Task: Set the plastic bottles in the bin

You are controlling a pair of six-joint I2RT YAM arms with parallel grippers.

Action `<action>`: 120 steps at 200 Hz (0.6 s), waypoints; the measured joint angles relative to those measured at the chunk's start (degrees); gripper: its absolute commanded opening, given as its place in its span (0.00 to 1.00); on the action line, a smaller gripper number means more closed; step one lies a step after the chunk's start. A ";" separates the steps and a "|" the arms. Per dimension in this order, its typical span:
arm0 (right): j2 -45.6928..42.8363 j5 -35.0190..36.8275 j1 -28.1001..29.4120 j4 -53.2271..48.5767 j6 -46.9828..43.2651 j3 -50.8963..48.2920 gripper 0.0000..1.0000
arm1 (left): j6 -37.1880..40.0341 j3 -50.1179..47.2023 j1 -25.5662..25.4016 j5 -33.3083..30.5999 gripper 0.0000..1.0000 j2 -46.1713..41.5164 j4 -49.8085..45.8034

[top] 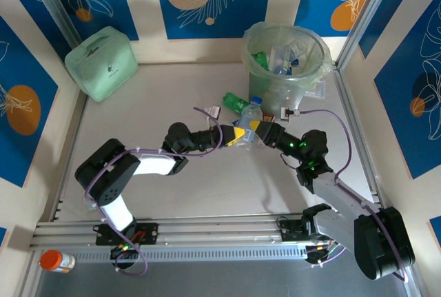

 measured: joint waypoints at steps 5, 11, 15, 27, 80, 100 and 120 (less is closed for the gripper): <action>0.00 -0.09 0.04 0.42 0.17 0.00 0.62 | -0.17 0.26 -0.07 0.00 0.45 0.00 -0.02; 0.00 -0.09 0.04 0.87 0.31 0.02 0.62 | -0.35 0.46 -0.17 0.02 0.45 0.00 -0.02; 0.00 -0.11 0.09 1.18 0.37 0.02 0.62 | -0.57 0.59 -0.24 0.02 0.45 0.00 0.04; 0.11 -0.13 0.15 2.19 0.63 0.02 0.59 | -1.07 0.98 -0.39 0.00 0.46 0.00 0.13; -0.28 0.31 1.46 3.43 0.74 0.02 0.43 | -1.81 1.31 -0.59 0.20 0.71 -0.11 1.18; -3.63 0.85 2.67 0.00 -0.57 0.02 0.42 | -1.88 1.31 -0.90 0.66 0.78 -0.46 1.25; -9.22 2.23 3.26 -5.40 -3.04 0.11 0.42 | -0.74 1.31 -1.03 0.63 0.85 -2.08 -0.17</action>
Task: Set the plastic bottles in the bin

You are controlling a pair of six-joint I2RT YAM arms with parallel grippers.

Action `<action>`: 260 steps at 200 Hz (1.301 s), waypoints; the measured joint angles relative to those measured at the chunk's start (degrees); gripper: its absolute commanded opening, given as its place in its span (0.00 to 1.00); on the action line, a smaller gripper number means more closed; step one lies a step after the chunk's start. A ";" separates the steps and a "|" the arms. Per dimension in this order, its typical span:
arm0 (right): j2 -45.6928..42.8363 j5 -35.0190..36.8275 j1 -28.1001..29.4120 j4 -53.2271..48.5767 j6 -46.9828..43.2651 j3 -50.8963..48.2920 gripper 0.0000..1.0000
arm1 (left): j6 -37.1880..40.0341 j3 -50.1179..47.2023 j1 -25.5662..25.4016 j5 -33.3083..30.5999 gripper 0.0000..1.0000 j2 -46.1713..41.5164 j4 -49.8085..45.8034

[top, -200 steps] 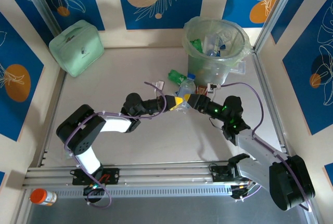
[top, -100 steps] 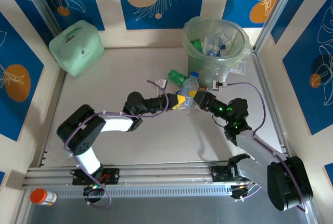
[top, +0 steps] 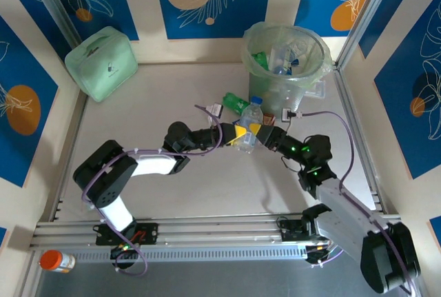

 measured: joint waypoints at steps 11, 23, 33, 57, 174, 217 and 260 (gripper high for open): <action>-3.45 1.38 0.26 -4.33 -1.66 0.59 0.42 | 1.29 -0.09 0.02 -0.11 0.89 -2.03 -2.43; -7.52 3.41 0.42 -10.10 -4.44 2.01 0.42 | 4.50 -0.39 0.17 -0.94 0.91 -5.62 -7.52; -10.23 5.73 0.39 -15.78 -6.71 4.11 0.41 | 8.17 -0.44 0.28 -2.05 0.92 -9.64 -13.64; -12.66 12.70 0.39 -29.90 -13.35 13.09 0.39 | 20.65 0.31 0.00 -9.01 0.93 -21.68 -34.91; 28.87 31.85 -10.40 -67.04 -33.05 69.55 0.35 | 46.31 -6.54 -3.96 -43.41 0.90 -39.82 -77.68; 42.69 38.18 -13.86 -77.90 -41.75 89.92 0.35 | 46.25 -7.43 -4.02 -44.61 0.90 -41.48 -77.05; 50.95 42.05 -16.15 -85.18 -46.86 96.17 0.36 | 46.03 -7.43 -4.02 -44.61 0.90 -41.29 -76.43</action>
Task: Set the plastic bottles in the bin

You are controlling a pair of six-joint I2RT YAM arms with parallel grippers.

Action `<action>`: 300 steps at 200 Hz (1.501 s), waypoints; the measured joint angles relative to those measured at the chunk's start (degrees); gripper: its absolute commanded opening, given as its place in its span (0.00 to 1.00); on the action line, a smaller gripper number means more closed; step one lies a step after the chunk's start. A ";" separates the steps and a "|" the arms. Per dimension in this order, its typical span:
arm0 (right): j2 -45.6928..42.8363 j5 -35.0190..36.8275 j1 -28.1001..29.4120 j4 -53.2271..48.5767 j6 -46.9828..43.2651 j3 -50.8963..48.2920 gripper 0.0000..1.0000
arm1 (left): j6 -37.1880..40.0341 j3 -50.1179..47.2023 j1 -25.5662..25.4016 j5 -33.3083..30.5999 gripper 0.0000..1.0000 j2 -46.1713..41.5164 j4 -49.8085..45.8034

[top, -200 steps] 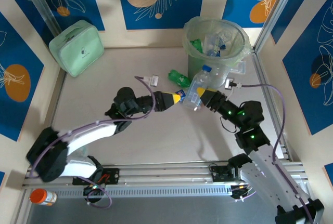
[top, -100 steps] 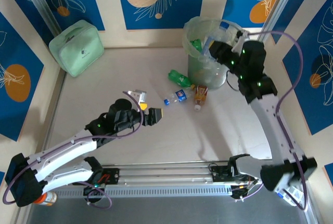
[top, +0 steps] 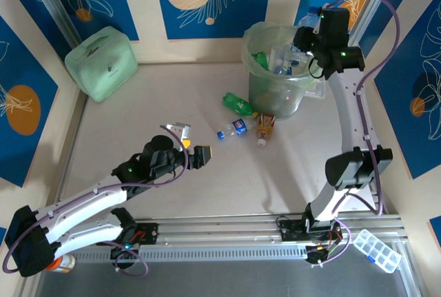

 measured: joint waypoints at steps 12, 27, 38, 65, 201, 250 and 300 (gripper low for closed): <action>2.36 0.22 -0.33 -1.68 -0.70 1.16 0.36 | -0.04 0.00 0.00 0.20 0.91 0.48 0.26; 5.22 0.31 -0.46 -3.50 -1.57 2.78 0.36 | -0.20 0.00 0.00 0.46 0.90 0.96 0.28; 7.43 0.37 -0.42 -5.27 -2.19 4.31 0.36 | -0.22 0.00 0.00 0.46 0.90 1.20 0.28; 12.87 2.27 0.37 -11.23 -3.65 10.21 0.39 | -0.22 0.00 0.00 0.46 0.91 1.27 0.31; 21.27 3.65 1.79 -22.36 -5.81 20.59 0.74 | -0.33 0.00 0.00 0.59 0.92 1.68 0.02; 19.61 4.52 2.36 -22.45 -5.84 20.81 0.81 | -0.15 0.00 0.00 -0.11 0.92 1.55 -0.04; 13.73 5.14 3.76 -22.36 -5.99 19.98 0.80 | -0.13 0.00 0.00 -1.14 0.92 0.92 -0.55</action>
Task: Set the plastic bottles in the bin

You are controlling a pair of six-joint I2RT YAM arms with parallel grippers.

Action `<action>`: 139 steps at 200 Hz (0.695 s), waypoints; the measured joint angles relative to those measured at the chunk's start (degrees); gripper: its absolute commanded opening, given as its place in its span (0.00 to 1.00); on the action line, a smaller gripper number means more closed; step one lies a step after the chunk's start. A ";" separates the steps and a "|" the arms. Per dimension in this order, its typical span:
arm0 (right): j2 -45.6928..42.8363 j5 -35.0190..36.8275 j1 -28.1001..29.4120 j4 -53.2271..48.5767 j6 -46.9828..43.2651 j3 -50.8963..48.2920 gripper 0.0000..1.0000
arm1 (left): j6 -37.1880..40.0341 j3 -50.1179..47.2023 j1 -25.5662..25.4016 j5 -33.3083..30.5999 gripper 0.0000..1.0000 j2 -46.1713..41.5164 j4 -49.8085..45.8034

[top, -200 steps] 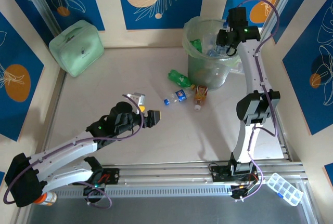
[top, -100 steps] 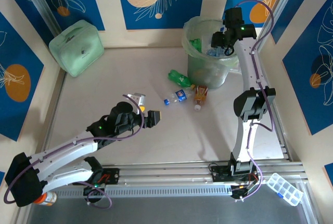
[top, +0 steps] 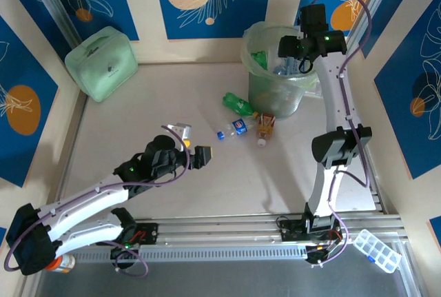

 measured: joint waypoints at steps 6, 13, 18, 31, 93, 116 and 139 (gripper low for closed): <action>-1.36 0.24 0.35 0.37 0.00 -1.05 0.78 | 0.00 0.00 0.00 -0.13 0.92 -0.11 -0.02; -3.13 0.59 0.72 0.96 -0.02 -2.62 0.76 | 0.02 0.00 0.00 -0.42 0.92 -0.11 0.00; -4.70 0.94 1.14 1.60 -0.07 -4.24 0.75 | 0.02 0.00 0.00 -0.48 0.92 -0.11 0.00; -8.92 1.53 2.71 3.34 -0.09 -8.94 0.72 | 0.02 0.00 0.00 -0.74 0.92 -0.11 -0.04; -31.54 5.11 17.79 16.28 1.25 -41.05 0.68 | -0.02 0.00 0.00 -1.38 0.92 0.09 0.15; -38.88 7.41 22.95 20.94 4.90 -52.52 0.67 | -0.04 -0.07 0.00 -1.92 0.92 0.61 0.17; -42.21 9.97 25.79 23.85 10.86 -61.53 0.63 | -0.04 -0.28 0.00 -2.21 0.92 0.76 0.20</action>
